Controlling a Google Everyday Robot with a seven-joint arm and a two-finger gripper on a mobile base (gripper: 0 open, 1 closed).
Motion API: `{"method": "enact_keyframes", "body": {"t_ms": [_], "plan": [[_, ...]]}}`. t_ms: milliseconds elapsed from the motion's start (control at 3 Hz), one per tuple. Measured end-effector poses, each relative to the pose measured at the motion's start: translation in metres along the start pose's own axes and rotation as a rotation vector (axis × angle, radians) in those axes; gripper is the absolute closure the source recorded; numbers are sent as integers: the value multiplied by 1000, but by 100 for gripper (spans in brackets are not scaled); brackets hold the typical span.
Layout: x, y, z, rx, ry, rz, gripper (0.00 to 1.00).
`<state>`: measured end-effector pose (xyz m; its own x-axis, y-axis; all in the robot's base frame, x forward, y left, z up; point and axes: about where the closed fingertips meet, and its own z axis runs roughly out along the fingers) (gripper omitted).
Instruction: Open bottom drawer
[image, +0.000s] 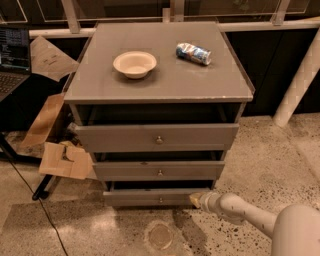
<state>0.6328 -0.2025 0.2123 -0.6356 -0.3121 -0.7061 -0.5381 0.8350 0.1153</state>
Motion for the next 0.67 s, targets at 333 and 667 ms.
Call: {"method": "enact_keyframes", "body": {"t_ms": [333, 667], "plan": [[-7, -11, 6, 28, -15, 9, 100], [-8, -22, 10, 54, -24, 27, 100]]}}
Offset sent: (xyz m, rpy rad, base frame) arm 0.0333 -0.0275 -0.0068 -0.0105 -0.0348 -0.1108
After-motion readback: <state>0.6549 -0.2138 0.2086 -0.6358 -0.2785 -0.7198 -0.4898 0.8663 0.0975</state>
